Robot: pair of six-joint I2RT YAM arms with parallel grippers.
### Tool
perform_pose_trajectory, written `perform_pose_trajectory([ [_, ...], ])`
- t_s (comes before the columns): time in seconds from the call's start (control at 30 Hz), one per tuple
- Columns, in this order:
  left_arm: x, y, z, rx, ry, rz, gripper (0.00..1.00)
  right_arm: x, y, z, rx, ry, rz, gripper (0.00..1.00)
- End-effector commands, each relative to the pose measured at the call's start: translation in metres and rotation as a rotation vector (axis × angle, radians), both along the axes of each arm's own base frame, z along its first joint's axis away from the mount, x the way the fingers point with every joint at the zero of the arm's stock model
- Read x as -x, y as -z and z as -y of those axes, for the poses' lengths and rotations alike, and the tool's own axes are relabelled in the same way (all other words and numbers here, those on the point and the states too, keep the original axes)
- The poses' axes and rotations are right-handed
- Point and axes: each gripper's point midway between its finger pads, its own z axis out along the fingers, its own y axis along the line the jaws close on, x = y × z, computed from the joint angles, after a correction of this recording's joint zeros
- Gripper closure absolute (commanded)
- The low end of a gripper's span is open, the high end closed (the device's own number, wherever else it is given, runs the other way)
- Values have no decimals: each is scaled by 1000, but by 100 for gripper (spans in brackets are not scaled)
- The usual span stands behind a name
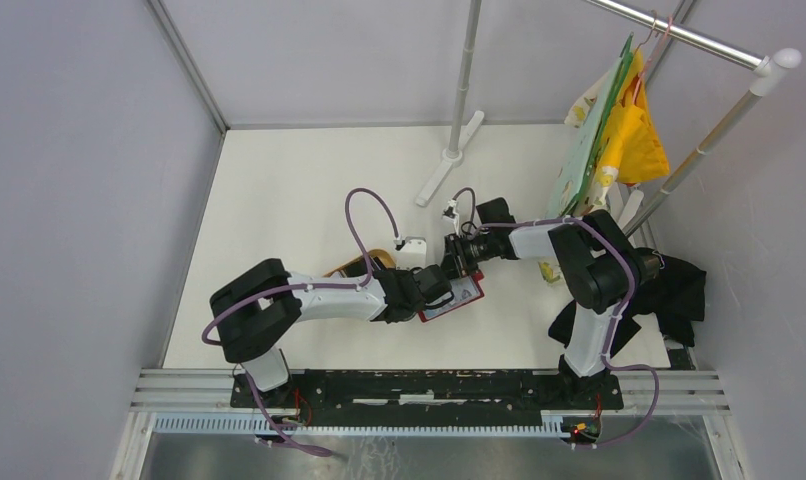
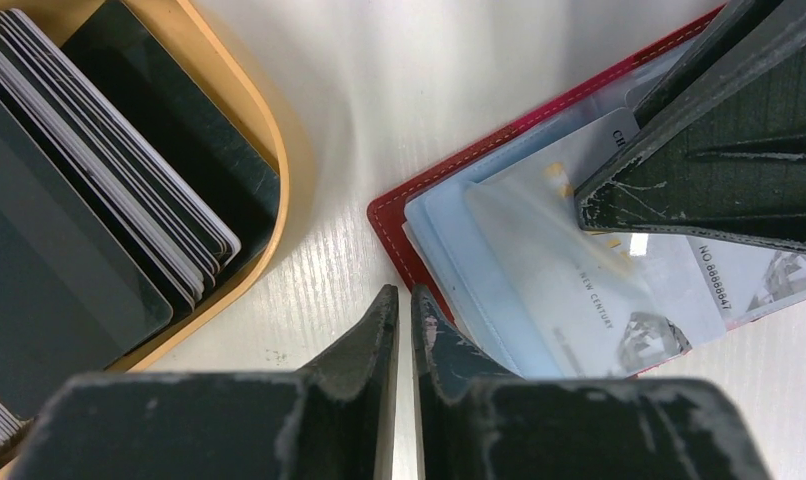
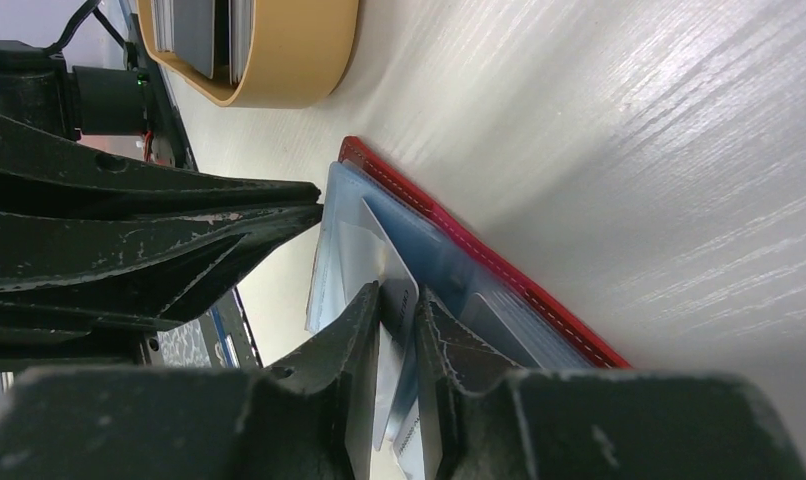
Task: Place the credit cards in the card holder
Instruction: Insert the credit card into the card holder.
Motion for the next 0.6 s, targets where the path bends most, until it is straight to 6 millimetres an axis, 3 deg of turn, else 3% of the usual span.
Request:
perform_pose_trajectory([
  [0.0,-6,0,4,43,-33,13,85,4,4,-4,5,-25,6,74],
  [0.57,-3,2,1,60,-29,-9,87,-2,-7,-5,21,-37,82,68],
])
